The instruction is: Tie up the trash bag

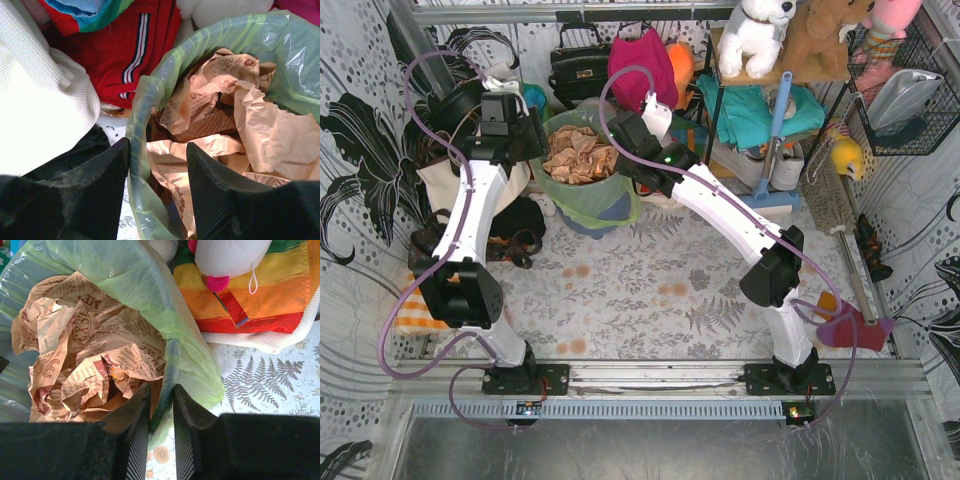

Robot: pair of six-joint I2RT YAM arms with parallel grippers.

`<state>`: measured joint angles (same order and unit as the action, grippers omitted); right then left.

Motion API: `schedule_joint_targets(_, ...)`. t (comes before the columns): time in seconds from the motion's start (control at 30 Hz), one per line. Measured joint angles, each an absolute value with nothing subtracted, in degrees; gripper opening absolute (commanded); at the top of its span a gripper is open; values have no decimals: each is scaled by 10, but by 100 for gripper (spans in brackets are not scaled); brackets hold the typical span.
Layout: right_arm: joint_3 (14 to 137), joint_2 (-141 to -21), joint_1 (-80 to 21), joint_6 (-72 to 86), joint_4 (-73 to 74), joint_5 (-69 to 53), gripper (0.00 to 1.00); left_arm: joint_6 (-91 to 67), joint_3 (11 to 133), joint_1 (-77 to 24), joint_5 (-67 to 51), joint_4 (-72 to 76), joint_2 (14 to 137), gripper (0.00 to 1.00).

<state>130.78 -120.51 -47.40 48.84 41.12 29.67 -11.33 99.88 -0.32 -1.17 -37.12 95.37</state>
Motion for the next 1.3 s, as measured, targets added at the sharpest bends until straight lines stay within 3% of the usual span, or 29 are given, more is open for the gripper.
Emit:
schedule_joint_targets(0.6, 1308, -1205, -473, 486, 411, 296, 0, -89, 999, 1, 15, -374, 955, 22)
schedule_joint_targets(0.9, 1277, -1193, -470, 470, 383, 302, 0, -79, 991, 1, 12, -375, 946, 0)
schedule_joint_targets(1.3, 1164, -1101, -470, 414, 371, 287, 0, -83, 967, -12, -66, -455, 883, 0)
